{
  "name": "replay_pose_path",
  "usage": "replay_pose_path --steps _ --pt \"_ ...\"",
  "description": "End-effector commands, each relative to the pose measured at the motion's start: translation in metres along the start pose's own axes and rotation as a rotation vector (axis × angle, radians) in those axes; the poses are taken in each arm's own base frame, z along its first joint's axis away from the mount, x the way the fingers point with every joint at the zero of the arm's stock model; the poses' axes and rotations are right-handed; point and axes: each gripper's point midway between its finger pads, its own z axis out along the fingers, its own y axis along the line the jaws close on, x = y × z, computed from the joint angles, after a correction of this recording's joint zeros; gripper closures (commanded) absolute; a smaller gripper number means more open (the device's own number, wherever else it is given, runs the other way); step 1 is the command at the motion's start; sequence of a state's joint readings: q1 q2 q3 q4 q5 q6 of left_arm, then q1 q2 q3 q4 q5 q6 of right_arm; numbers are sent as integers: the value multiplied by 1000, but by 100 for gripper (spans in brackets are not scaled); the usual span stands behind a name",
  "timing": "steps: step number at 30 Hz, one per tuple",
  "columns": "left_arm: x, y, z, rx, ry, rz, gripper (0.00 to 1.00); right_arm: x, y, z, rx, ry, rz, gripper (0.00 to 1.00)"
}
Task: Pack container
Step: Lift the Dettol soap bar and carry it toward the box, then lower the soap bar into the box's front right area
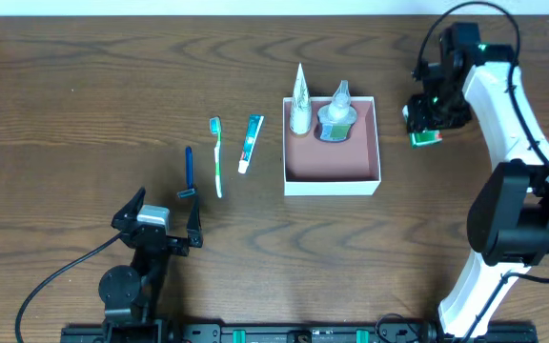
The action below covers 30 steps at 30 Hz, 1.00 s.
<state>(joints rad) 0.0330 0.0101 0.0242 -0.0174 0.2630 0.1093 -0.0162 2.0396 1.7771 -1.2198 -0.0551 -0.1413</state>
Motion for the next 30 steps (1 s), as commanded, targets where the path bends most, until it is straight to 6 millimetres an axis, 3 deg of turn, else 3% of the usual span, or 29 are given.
replay_pose_path --steps 1,7,9,26,30 --pt "16 -2 1 14 44 -1 2 -16 4 -34 3 -63 -7 93" --pt "16 -2 1 14 44 0 2 -21 6 -83 9 -104 -40 92" --pt "16 -2 1 14 44 0 2 -14 10 -92 -6 -81 -40 92" --pt "16 -2 1 14 44 0 2 -10 25 -128 -64 -127 -131 91" --pt "16 -2 1 14 44 0 2 -11 38 -132 -119 -155 -216 91"
